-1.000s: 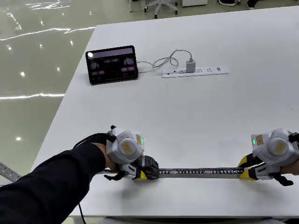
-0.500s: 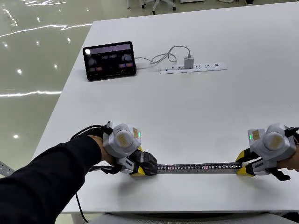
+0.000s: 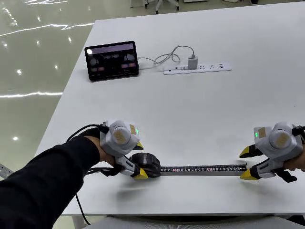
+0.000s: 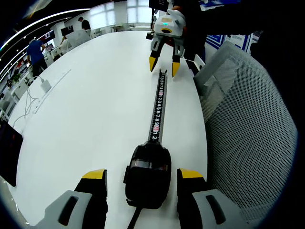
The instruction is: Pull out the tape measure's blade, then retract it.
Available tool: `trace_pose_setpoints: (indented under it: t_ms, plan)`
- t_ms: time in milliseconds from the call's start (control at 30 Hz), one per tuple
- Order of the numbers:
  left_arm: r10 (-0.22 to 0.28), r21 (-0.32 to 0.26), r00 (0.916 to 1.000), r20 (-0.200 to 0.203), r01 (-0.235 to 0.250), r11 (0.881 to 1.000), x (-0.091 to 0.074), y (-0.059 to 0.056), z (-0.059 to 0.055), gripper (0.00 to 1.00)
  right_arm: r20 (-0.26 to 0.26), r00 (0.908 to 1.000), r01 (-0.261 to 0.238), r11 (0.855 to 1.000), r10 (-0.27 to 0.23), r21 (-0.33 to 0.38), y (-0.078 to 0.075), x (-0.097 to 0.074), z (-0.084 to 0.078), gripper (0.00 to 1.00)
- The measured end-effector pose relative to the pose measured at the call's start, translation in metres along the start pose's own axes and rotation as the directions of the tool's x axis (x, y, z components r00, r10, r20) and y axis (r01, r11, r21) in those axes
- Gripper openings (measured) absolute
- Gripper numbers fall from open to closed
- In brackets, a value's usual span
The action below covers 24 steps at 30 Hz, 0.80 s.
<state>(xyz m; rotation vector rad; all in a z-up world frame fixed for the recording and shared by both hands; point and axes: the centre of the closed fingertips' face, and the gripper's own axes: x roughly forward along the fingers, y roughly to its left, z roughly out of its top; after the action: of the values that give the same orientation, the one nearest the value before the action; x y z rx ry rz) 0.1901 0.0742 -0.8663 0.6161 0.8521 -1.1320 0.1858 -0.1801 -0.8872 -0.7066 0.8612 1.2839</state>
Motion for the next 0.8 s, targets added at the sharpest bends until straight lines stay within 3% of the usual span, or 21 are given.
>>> trace_pose_setpoints:
  t_ms: [200,267,300,333,400,533,700,800]
  plan:
    - [0.055,-0.099,0.9985,0.0,-0.055,0.994,-0.004,0.008,-0.005,0.79,0.016,0.9998,0.01,0.999,-0.011,0.041,0.005,-0.003,0.0,0.49]
    - [0.05,-0.11,0.9987,-0.002,-0.05,0.993,-0.004,0.006,-0.007,0.83,0.028,0.9996,0.01,0.999,-0.011,0.047,0.008,-0.004,0.0,0.54]
    - [0.017,-0.105,0.9998,0.003,-0.017,0.994,-0.003,-0.002,-0.008,0.83,0.057,0.998,0.025,0.999,-0.027,0.037,0.005,-0.004,0.003,0.56]
    - [0.015,-0.102,0.9999,0.008,-0.014,0.995,-0.003,-0.003,-0.009,0.83,0.057,0.9976,0.037,0.998,-0.039,0.042,0.004,-0.005,0.002,0.6]
    - [0.034,-0.124,0.9992,0.023,-0.031,0.992,-0.003,-0.001,-0.008,0.85,0.061,0.9972,0.04,0.997,-0.044,0.064,0.004,-0.005,0.001,0.62]
    - [0.048,-0.162,0.998,0.042,-0.041,0.986,-0.003,-0.001,-0.007,1.0,0.102,0.9928,0.052,0.993,-0.063,0.108,0.003,-0.006,0.004,0.75]
    - [0.095,-0.188,0.9932,0.067,-0.081,0.979,-0.005,0.005,-0.007,1.0,0.13,0.9882,0.059,0.984,-0.081,0.169,0.001,-0.009,0.005,0.85]
    - [0.118,-0.24,0.989,0.09,-0.094,0.966,-0.007,0.008,-0.006,1.0,0.129,0.9888,0.051,0.981,-0.076,0.187,0.004,-0.008,0.003,0.88]
